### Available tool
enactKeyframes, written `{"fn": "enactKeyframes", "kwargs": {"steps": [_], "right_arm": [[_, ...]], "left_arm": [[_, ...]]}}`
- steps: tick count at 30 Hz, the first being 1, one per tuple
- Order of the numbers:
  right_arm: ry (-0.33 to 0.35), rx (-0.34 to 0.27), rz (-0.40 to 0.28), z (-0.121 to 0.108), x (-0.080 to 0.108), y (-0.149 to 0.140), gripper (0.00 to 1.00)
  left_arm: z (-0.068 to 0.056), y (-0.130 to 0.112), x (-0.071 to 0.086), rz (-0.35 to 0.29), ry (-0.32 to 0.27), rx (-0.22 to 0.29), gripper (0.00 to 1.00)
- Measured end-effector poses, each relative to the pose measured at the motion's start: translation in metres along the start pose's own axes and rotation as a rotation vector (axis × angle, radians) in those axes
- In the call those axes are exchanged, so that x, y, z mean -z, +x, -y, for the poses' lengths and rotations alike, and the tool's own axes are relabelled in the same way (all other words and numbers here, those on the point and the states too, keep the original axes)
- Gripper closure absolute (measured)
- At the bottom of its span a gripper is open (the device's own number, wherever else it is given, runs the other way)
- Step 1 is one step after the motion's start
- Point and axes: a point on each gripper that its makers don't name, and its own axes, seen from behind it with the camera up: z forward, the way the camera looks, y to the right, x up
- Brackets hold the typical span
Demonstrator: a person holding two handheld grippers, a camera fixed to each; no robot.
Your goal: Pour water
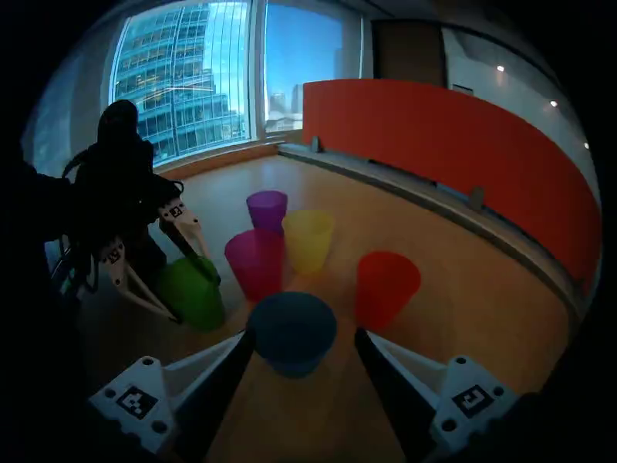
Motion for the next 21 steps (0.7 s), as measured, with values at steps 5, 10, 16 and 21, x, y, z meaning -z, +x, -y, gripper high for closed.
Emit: {"fn": "enactKeyframes", "kwargs": {"steps": [5, 10, 16, 21], "right_arm": [[0.005, -0.009, -0.002, 0.002, -0.001, 0.001, 0.01], [0.01, -0.002, 0.0, 0.004, -0.001, 0.002, 0.01], [0.018, 0.011, 0.01, 0.009, -0.004, -0.002, 0.01], [0.02, 0.016, 0.021, 0.011, -0.01, -0.008, 0.01]], "left_arm": [[0.002, 0.004, 0.003, -0.008, 0.003, 0.0, 0.16], [0.003, 0.005, 0.005, -0.012, 0.005, -0.002, 0.16], [0.003, 0.005, 0.007, -0.013, 0.006, -0.004, 0.16], [0.003, 0.004, 0.01, -0.014, 0.007, -0.006, 0.16]]}}
